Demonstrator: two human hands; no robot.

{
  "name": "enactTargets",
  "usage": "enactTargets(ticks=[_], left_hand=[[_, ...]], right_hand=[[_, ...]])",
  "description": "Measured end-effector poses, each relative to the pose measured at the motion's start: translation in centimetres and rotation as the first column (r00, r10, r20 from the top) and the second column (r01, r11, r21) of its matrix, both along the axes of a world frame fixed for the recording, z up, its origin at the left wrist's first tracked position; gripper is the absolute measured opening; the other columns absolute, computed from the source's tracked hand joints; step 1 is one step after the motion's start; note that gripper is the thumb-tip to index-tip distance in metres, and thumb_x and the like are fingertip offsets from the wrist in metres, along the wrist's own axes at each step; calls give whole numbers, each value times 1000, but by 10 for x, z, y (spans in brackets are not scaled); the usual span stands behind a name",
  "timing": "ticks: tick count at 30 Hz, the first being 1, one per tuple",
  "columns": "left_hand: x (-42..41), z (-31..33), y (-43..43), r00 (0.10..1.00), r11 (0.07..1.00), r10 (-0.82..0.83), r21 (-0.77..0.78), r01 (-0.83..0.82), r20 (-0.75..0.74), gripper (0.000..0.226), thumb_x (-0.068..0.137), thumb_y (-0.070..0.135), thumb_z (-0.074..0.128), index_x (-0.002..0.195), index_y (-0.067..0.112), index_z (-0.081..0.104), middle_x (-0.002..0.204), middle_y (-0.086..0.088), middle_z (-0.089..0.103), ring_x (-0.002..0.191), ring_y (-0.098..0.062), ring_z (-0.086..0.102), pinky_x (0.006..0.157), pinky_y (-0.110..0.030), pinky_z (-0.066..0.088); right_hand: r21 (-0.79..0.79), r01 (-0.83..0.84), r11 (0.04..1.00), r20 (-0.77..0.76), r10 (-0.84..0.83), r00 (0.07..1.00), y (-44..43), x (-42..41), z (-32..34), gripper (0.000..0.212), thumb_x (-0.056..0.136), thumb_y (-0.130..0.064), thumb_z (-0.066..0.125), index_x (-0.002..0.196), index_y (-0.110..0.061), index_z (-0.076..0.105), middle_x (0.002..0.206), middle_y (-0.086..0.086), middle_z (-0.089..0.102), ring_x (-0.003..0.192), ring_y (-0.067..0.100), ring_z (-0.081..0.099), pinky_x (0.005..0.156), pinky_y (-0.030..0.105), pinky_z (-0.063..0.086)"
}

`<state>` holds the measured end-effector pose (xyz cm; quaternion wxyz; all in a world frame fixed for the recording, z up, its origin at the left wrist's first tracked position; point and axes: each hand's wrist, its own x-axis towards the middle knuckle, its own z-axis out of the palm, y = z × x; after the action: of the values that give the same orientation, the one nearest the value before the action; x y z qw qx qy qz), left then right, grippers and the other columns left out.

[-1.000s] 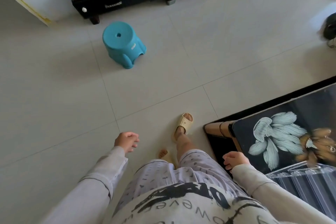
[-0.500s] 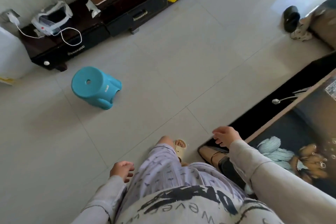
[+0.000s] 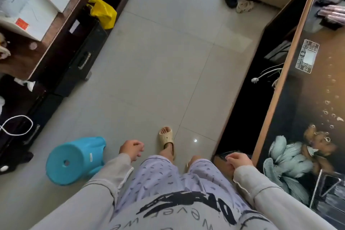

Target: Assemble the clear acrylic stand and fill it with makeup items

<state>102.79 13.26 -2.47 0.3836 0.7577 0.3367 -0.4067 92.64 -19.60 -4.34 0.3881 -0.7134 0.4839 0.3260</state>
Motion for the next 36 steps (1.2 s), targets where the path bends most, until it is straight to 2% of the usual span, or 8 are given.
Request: enactTargets(ticks=[3, 7, 13, 18, 24, 29, 32, 36], left_hand=[[70, 8, -3, 996, 997, -74, -1, 75, 45, 12, 91, 7, 48, 83, 11, 56, 70, -4, 55, 53, -14, 46, 45, -21, 34], [138, 18, -27, 981, 984, -166, -43, 171, 99, 20, 91, 7, 48, 75, 14, 56, 66, 1, 53, 50, -12, 50, 50, -20, 36], [187, 21, -59, 959, 959, -266, -71, 273, 95, 30, 92, 5, 46, 66, 18, 51, 66, 0, 53, 21, 4, 44, 39, -13, 36], [211, 9, -78, 932, 930, -363, -59, 362, 6, 16, 92, 4, 46, 80, 10, 56, 66, -1, 52, 41, -10, 49, 32, -9, 31], [254, -5, -96, 871, 873, -483, 26, 487, -90, 9, 92, 4, 47, 92, 5, 56, 85, -12, 56, 51, -17, 42, 45, -20, 30], [302, -4, -123, 844, 839, -531, 97, 536, -72, 15, 88, 2, 51, 94, 1, 64, 62, -5, 54, 49, -17, 42, 36, -15, 36], [336, -4, -146, 829, 825, -553, 86, 559, -82, 17, 89, 1, 49, 99, -1, 63, 78, -12, 59, 55, -18, 46, 52, -22, 35], [385, -5, -187, 820, 816, -571, 76, 573, -51, 18, 90, 3, 47, 103, 0, 61, 90, -15, 57, 55, -17, 45, 53, -23, 34]], right_hand=[[6, 176, 984, -16, -176, 984, 6, -2, -2, 23, 81, 5, 52, 67, -7, 64, 49, 3, 54, 46, 16, 47, 33, 11, 38], [0, 316, 949, -51, -315, 948, 14, -2, -6, 30, 82, 5, 53, 60, -13, 60, 51, 5, 55, 49, 19, 47, 53, 24, 41], [-13, 409, 913, -71, -408, 910, 19, 25, -10, 33, 81, 4, 53, 56, -18, 59, 55, 5, 56, 60, 23, 52, 69, 32, 46], [52, 491, 870, -19, -490, 871, 1, 85, -13, 31, 86, 8, 45, 62, -7, 56, 54, 9, 49, 45, 17, 41, 34, 14, 36], [106, 421, 901, 42, -427, 903, -59, 185, 14, 19, 88, 1, 42, 77, -8, 54, 58, 4, 48, 46, 14, 41, 41, 19, 32], [87, 404, 910, 158, -413, 897, -114, 248, 48, 19, 89, 1, 42, 95, -3, 60, 62, 4, 51, 51, 14, 45, 48, 22, 35], [73, 381, 922, 180, -388, 904, -139, 272, 58, 23, 89, 0, 44, 102, 2, 62, 77, 11, 58, 54, 13, 48, 52, 23, 38], [68, 429, 901, 144, -435, 889, -161, 292, 55, 25, 90, -1, 43, 105, 3, 62, 87, 14, 57, 56, 13, 49, 52, 24, 39]])
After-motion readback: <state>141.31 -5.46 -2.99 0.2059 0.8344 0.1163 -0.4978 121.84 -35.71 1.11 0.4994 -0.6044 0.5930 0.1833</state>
